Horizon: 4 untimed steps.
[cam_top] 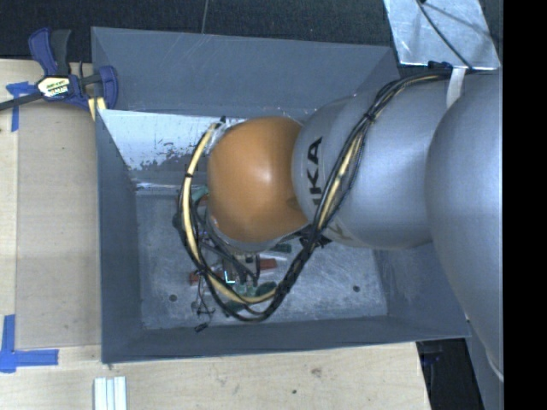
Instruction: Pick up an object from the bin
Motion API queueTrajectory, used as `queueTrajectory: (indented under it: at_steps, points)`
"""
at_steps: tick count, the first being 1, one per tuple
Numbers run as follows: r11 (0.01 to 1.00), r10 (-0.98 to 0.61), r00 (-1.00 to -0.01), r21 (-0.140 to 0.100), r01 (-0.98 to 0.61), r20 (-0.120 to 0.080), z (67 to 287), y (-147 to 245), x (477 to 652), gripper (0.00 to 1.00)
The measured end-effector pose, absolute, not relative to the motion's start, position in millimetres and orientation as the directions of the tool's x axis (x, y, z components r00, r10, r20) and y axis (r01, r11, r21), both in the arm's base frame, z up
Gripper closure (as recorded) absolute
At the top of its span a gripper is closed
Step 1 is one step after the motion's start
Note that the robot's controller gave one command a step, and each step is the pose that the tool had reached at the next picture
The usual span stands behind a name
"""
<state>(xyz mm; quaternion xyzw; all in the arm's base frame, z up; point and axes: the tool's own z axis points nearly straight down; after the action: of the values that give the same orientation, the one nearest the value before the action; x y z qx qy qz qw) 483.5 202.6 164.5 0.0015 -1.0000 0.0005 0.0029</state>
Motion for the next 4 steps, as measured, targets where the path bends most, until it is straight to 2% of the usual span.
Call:
queueTrajectory:
  at_steps: [1,2,3,4]
  points:
    - [1.0,0.0,-1.0,0.001,0.0,-0.002,168.5,201.8,485.8,0.0]
    - [0.999,-0.034,-0.999,0.002,-0.034,-0.007,99.9,158.8,525.9,0.0]
    - [0.999,-0.044,-0.999,0.001,-0.044,0.001,81.3,134.7,529.3,0.0]
    - [0.999,-0.048,-0.999,-0.001,-0.048,0.0,100.8,116.1,522.1,0.0]
